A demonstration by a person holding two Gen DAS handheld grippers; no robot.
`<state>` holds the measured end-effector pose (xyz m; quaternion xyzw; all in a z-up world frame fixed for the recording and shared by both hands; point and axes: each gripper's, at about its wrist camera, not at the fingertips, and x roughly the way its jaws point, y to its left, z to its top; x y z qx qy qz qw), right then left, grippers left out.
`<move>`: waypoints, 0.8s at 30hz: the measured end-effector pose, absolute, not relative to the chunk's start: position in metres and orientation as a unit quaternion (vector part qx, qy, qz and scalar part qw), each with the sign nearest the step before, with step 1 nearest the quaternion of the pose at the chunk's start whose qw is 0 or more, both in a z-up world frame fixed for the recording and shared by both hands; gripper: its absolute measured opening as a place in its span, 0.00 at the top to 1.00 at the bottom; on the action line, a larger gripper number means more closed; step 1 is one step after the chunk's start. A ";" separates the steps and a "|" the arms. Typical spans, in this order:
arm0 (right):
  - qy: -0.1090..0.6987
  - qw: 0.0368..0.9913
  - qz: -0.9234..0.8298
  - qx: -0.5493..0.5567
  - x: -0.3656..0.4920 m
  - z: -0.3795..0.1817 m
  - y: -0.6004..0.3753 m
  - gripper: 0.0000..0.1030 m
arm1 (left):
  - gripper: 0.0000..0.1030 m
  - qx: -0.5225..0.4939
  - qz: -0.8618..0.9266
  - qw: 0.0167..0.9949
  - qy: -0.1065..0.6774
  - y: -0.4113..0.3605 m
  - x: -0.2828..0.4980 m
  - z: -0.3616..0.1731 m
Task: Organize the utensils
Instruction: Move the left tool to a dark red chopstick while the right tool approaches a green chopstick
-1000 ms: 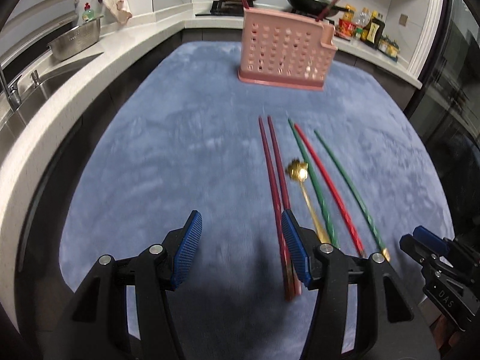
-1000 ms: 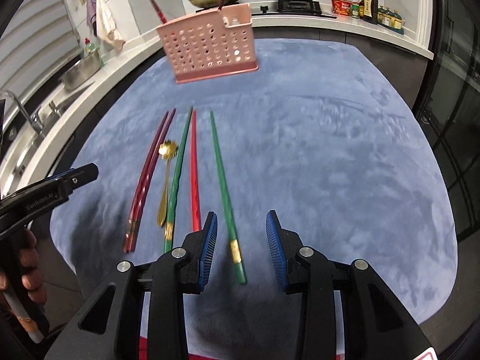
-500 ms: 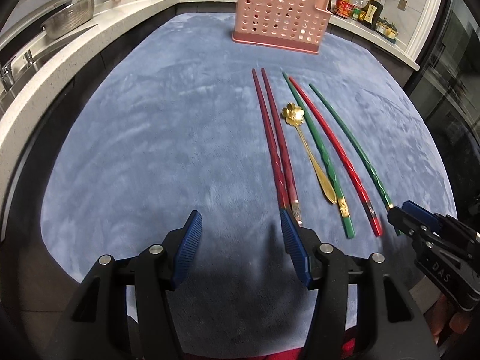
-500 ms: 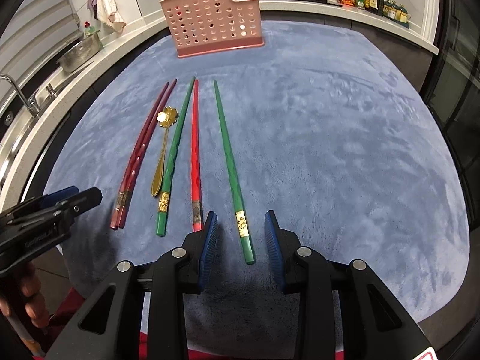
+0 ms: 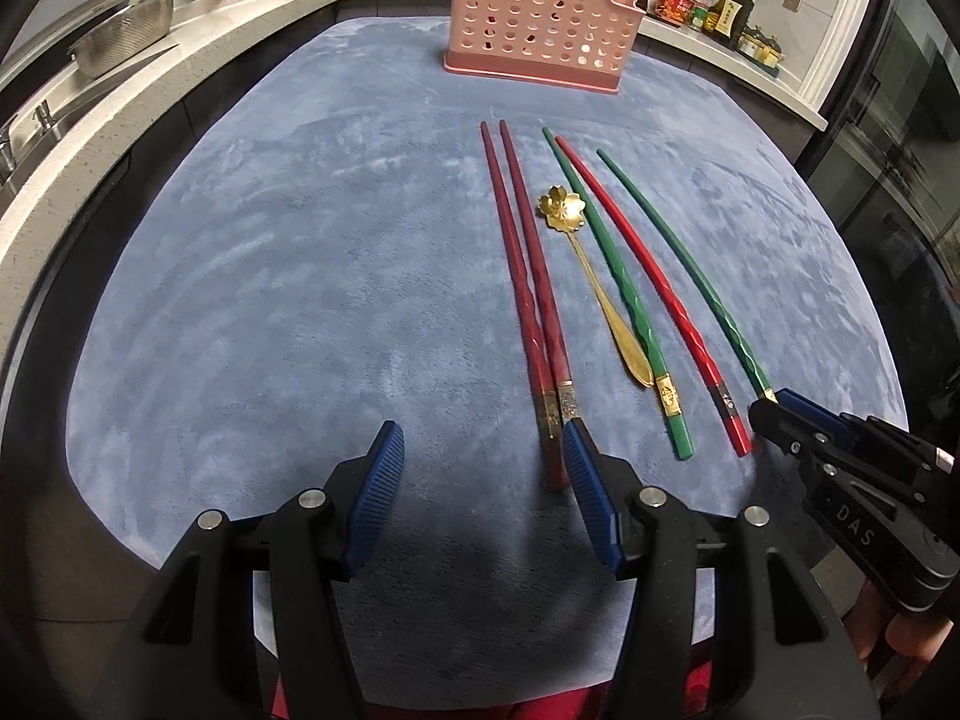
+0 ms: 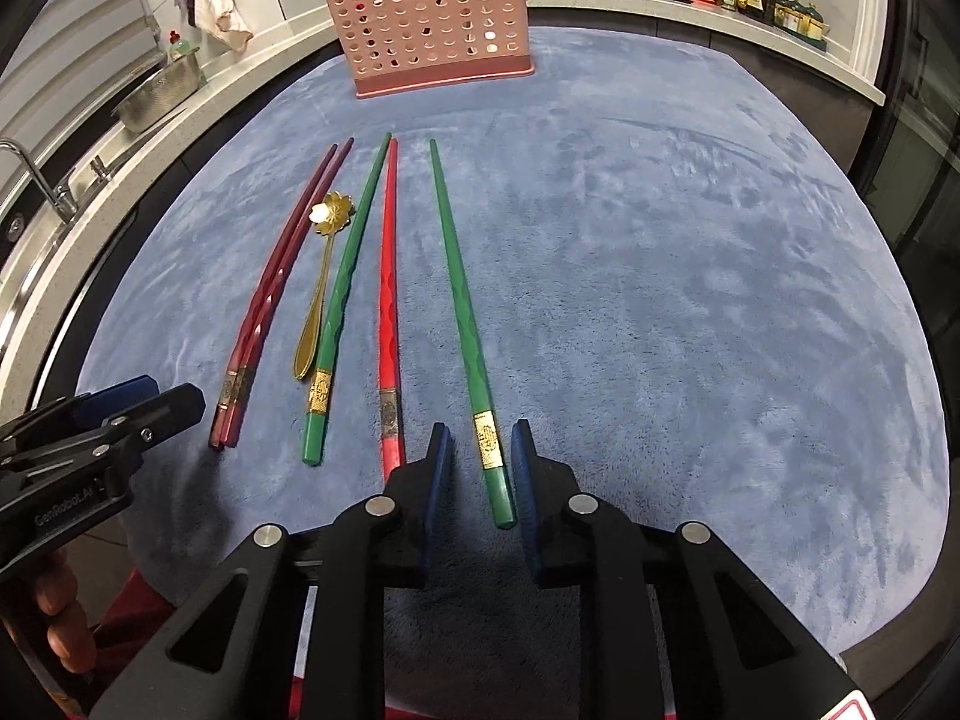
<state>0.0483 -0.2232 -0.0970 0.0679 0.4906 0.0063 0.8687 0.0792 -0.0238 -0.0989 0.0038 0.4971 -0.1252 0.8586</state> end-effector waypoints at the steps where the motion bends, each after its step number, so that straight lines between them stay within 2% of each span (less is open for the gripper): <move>1: 0.490 0.869 0.005 0.067 0.049 -0.097 -0.223 0.86 | 0.49 0.005 -0.126 0.858 0.498 -0.025 0.079 -0.099; 24: 0.489 0.870 0.005 0.065 0.049 -0.098 -0.223 0.86 | 0.48 0.004 -0.105 0.860 0.500 -0.032 0.089 -0.113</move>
